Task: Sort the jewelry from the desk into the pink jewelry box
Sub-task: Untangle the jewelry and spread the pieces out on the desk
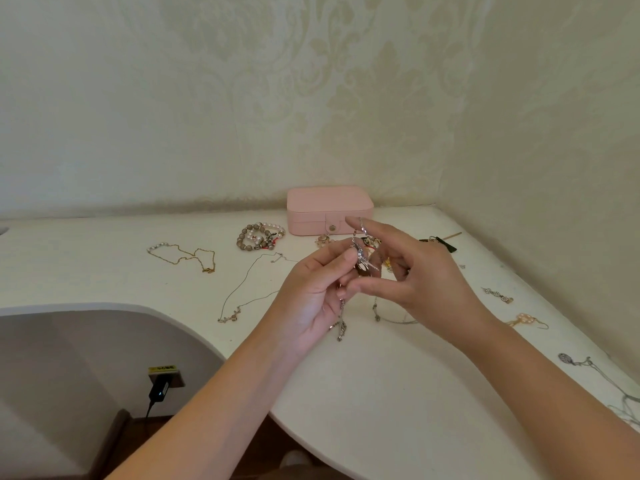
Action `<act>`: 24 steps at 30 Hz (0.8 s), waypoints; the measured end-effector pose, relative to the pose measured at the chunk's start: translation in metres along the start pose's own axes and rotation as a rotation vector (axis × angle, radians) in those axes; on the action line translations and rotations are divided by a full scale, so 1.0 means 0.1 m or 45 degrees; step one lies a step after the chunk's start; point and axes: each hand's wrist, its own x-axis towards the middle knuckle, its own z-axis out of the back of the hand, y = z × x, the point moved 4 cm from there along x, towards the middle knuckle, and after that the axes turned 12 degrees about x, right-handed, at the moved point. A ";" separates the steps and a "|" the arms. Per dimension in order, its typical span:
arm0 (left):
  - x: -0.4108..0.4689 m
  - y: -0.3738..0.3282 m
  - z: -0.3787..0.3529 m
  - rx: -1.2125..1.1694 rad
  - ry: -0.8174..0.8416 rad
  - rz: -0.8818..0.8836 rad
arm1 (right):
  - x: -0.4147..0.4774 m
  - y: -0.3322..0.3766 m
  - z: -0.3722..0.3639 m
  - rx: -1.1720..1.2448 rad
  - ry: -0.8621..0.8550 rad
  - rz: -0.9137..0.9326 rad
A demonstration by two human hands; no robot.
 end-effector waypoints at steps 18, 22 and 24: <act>-0.06 0.02 -0.02 0.074 0.097 0.104 | 0.04 -0.06 0.10 0.892 0.178 -0.371; -0.07 0.03 -0.04 0.068 0.123 0.133 | 0.03 -0.13 0.12 1.136 0.207 -0.439; -0.08 0.03 -0.04 0.078 0.131 0.133 | 0.03 -0.15 0.11 1.175 0.210 -0.456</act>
